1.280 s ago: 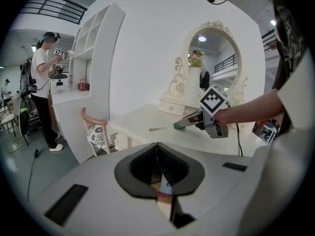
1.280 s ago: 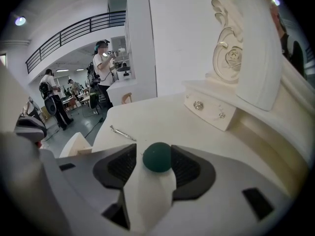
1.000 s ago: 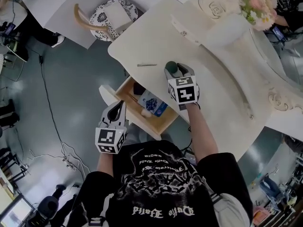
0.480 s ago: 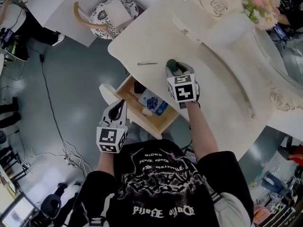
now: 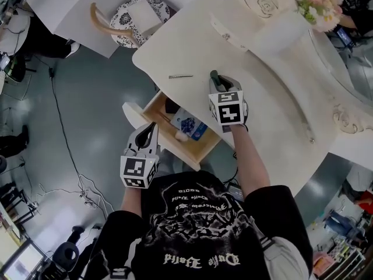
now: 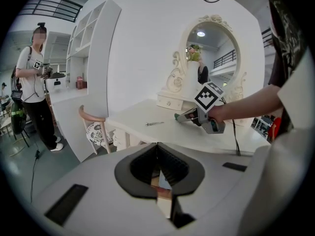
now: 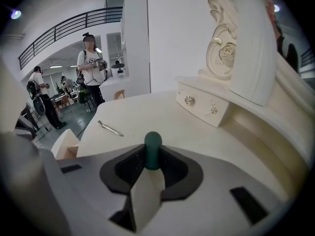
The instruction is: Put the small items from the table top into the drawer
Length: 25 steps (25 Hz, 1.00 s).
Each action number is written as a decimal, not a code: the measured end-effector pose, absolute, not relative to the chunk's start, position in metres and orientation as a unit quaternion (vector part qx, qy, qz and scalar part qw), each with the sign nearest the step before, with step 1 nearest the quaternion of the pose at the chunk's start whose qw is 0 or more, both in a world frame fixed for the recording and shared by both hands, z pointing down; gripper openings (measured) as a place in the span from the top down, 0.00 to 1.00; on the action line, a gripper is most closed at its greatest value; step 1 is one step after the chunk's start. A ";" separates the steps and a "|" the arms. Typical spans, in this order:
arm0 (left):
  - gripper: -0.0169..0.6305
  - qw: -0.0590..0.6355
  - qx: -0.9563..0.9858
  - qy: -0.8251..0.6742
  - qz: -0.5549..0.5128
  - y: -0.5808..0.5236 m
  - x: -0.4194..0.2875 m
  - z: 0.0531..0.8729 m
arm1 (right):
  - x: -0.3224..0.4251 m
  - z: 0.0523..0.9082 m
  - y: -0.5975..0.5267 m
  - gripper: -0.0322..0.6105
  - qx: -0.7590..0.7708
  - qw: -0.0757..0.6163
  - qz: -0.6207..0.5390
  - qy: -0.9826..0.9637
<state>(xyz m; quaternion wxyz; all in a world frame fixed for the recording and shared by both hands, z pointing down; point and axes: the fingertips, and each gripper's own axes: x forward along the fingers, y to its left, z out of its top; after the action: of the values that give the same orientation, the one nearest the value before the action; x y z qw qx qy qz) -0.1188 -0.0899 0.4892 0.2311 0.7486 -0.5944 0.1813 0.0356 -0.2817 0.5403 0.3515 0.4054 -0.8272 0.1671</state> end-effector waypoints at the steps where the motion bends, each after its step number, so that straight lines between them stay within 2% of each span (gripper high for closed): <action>1: 0.95 0.231 0.749 -0.595 0.181 -0.089 -0.119 0.489 | 0.036 0.539 -0.281 0.80 0.407 0.349 0.167 -0.828; 25: 0.95 0.200 0.772 -0.584 0.153 -0.070 -0.120 0.470 | 0.037 0.511 -0.209 0.80 0.405 0.328 0.150 -0.841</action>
<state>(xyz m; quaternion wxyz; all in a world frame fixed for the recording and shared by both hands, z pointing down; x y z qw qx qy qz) -0.1195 -0.0697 0.4700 0.2003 0.7716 -0.5839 0.1534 0.0366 -0.2090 0.5108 0.3275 0.4045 -0.8406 0.1497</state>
